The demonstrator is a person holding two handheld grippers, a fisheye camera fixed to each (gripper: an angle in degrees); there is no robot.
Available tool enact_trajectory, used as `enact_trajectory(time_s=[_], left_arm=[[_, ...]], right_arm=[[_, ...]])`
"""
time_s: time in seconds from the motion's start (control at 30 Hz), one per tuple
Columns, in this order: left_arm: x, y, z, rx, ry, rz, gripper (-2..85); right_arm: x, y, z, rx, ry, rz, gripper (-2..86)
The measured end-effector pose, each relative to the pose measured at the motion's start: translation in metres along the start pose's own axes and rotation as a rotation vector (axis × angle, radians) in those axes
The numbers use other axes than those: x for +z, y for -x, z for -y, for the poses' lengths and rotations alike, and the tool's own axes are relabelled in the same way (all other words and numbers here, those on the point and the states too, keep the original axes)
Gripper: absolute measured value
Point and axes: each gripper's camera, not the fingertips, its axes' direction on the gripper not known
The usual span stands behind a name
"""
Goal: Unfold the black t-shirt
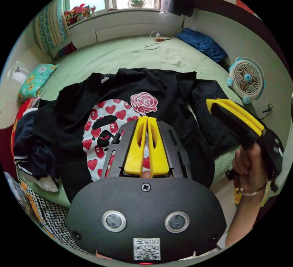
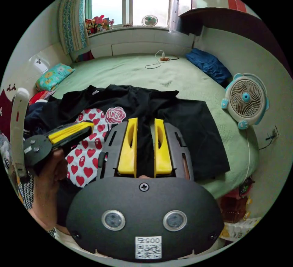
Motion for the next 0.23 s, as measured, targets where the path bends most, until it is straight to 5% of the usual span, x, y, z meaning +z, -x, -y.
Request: enact_trajectory(time_s=[0.23], left_arm=[[0.069, 0.004, 0.014, 0.014, 0.075, 0.002, -0.3]], right_arm=[[0.11, 0.009, 0.07, -0.082, 0.057, -0.041, 11.3]])
